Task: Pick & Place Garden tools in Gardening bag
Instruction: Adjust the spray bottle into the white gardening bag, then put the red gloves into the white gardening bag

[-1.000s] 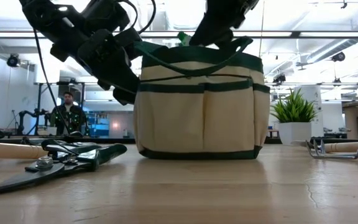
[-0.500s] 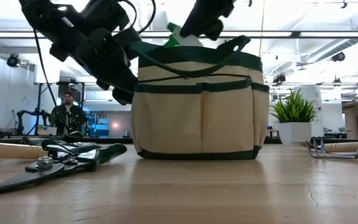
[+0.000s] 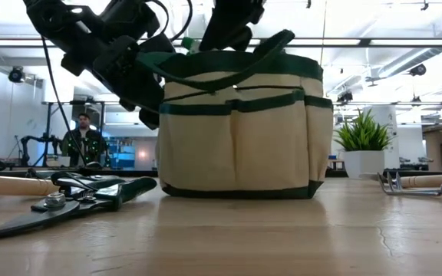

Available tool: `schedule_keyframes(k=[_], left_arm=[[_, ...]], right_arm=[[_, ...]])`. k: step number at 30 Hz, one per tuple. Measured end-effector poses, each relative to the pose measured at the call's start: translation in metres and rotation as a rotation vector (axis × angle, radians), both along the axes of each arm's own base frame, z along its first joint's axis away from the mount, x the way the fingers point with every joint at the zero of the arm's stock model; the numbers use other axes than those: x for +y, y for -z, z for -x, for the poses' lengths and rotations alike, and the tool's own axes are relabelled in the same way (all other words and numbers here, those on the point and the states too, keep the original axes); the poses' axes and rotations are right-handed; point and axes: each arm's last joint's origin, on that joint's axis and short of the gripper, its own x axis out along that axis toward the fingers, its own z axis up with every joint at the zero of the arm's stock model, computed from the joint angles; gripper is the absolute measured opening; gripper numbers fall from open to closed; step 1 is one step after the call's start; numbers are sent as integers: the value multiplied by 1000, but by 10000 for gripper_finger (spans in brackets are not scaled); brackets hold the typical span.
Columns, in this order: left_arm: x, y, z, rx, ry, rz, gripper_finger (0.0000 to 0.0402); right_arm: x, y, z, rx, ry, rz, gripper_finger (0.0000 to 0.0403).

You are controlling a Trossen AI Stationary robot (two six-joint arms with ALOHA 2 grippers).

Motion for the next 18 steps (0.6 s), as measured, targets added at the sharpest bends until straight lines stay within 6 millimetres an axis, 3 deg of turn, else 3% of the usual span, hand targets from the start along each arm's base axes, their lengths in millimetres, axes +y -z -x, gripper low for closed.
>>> schedule_keyframes(k=[5,11,18], left_arm=[[0,2,1,21,-1,-2,290],[0,-2,-1,-10,-7,7,290],[0,-1,0,1,-4,5,289]], right_arm=[[-1,5,-8,43,0,6,43],[-1,0,-10,13,7,90,123],[-3,-31,6,-64,18,109,198]])
